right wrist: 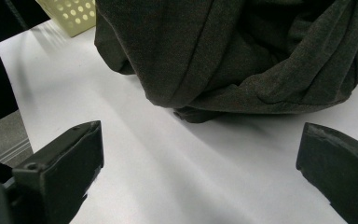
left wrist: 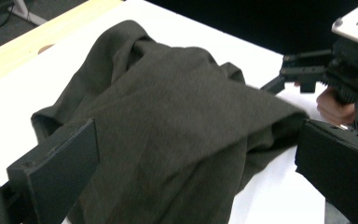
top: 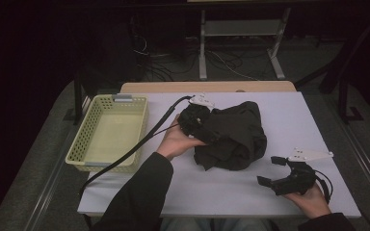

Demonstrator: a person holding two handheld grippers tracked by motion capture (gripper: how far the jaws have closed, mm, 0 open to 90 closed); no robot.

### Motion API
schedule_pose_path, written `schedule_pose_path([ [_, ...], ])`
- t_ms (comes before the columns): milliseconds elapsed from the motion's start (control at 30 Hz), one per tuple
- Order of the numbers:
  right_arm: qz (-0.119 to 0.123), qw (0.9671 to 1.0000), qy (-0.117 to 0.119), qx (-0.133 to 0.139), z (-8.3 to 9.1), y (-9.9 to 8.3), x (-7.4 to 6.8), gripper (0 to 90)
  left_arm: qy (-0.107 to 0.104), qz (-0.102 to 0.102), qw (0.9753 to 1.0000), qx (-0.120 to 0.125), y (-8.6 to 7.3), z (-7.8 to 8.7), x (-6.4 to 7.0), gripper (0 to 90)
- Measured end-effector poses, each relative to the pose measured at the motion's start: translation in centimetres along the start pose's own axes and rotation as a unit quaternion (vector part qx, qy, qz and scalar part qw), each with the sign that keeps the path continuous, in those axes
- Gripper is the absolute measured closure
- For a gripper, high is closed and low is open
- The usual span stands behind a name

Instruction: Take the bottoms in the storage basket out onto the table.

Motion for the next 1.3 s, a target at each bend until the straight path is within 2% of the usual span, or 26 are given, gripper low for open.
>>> schedule_pose_path([
  [133, 0.002, 1.0, 0.0, 0.0, 0.0, 0.0, 0.0, 0.2, 0.006, 0.008, 0.9999, 0.003, -0.6, 0.7, -0.2, 0.0],
  [267, 0.007, 1.0, -0.001, 0.002, -0.1, 0.0, 0.1, 0.2, 0.013, 0.008, 0.9999, 0.005, -1.1, 1.4, -0.4, 0.0],
  [633, -0.001, 1.0, 0.0, -0.001, 0.0, 0.0, 0.0, 0.2, 0.03, 0.031, 0.9989, 0.018, -3.1, 3.7, -0.8, 0.0],
  [833, 0.001, 1.0, 0.0, 0.0, -0.1, 0.0, 0.1, 0.2, 0.036, 0.033, 0.9985, 0.025, -3.9, 4.7, -1.1, 0.0],
  [1300, 0.003, 1.0, 0.001, -0.001, -0.1, -0.1, 0.1, 0.2, 0.059, 0.057, 0.9956, 0.046, -6.6, 6.9, -1.6, 0.0],
])
Point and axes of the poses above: each handheld gripper's, and its own axes: z roughly backward along the jaws, y roughly out of its top, x roughly to its right, the point moved 2 cm from there along -z, roughly forward along the jaws, and after that the axes turned 10 degrees about x, right-handed, at the moved point
